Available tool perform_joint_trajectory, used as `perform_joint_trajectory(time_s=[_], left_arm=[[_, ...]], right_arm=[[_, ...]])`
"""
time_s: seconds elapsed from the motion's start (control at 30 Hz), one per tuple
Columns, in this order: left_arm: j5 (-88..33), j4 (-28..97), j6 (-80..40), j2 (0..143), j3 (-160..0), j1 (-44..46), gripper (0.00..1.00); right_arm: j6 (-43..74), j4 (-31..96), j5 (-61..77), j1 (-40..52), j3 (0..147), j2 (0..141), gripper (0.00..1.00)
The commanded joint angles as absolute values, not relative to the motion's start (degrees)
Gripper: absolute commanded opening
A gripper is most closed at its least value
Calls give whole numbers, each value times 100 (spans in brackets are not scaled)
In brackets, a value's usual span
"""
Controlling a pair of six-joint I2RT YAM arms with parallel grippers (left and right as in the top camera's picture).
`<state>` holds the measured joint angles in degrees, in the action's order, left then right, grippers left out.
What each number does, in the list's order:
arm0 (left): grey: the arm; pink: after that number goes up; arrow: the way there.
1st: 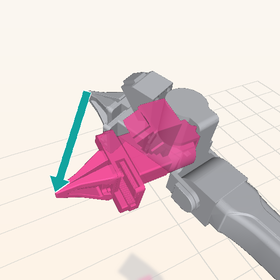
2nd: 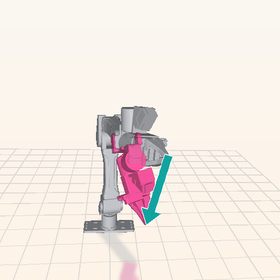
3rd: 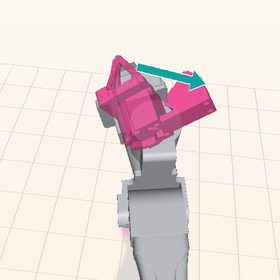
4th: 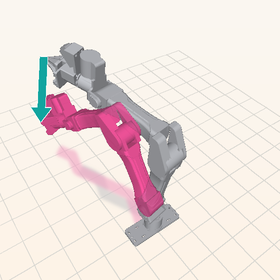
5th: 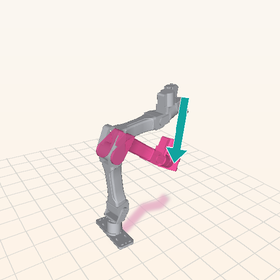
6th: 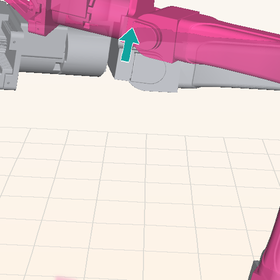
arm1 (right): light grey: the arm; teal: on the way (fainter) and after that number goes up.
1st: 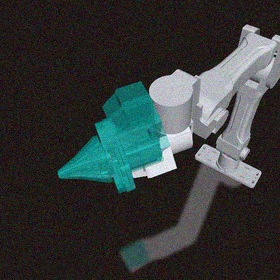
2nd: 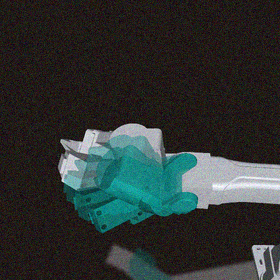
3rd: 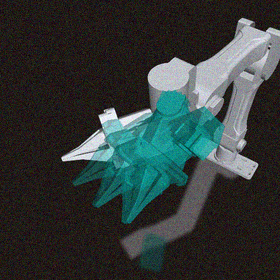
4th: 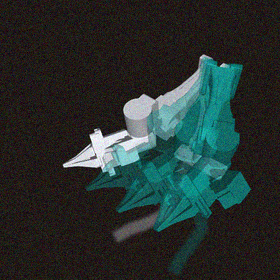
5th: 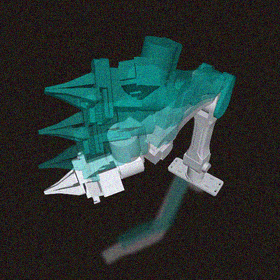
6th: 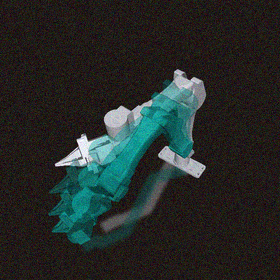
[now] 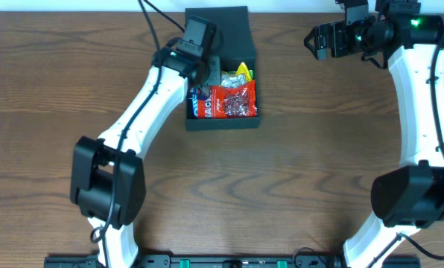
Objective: Pack container
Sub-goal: 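Lower the second snack bar into the box's left side and release, then move both grippers to the raised box lid's two sides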
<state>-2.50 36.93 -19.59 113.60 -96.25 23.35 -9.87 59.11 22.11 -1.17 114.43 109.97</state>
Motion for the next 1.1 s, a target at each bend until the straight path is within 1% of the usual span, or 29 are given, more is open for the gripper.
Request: perform_joint_trajectory(time_s=[0.0,0.07,0.1,0.13,0.17,0.2,0.23,0.4,0.53,0.57,0.6,0.63,0.67,0.7,0.73,0.87,0.93,1.0,1.07], left_arm=[[-80,3680,-2239,11498,-9657,2377,6],[43,3667,-2237,11498,-9657,2368,8],[137,3658,-2233,11498,-9657,2362,14],[204,3651,-2233,11498,-9657,2362,36],[211,3629,-2228,11498,-9657,2359,66],[211,3618,-2228,11498,-9657,2362,80],[211,3612,-2204,11498,-9657,2362,84],[207,3461,-1761,11430,-9660,2359,87],[220,3114,-1153,11229,-9660,2335,86],[222,3033,-1035,11185,-9660,2320,83],[272,2888,-825,11131,-9660,2283,76],[377,2773,-666,11091,-9660,2246,54],[493,2668,-526,11056,-9660,2206,30],[646,2539,-397,11026,-9660,2163,6],[803,2416,-283,11008,-9660,2108,6],[910,2104,-307,11008,-9660,1850,6],[427,2047,-495,11026,-9660,1603,6],[-370,1907,-519,11065,-9660,1295,6],[-923,1649,-810,11168,-9660,980,6]], right_arm=[[-945,5951,2252,-148,11458,10923,99],[-945,5966,2252,-148,11458,10923,99],[-945,5970,2252,-148,11458,10923,99],[-945,5972,2252,-148,11458,10923,99],[-945,5975,2255,-148,11458,10923,99],[-945,5975,2252,-148,11458,10923,99],[-945,5975,2255,-148,11458,10923,99],[-943,5986,2335,-141,11458,10923,99],[-943,6020,2469,-137,11458,10925,99],[-943,6012,2469,-137,11458,10925,99],[-941,5992,2469,-132,11458,10930,97],[-941,5957,2469,-126,11458,10932,80],[-941,5937,2469,-113,11458,10943,60],[-932,5916,2469,-97,11458,10949,24],[-875,5883,2467,-71,11458,10978,2],[-770,5673,2482,80,11450,11100,1],[-773,5542,2484,193,11445,11196,2],[-676,5312,2421,316,11445,11384,2],[-217,5041,2416,399,11445,11655,2]])
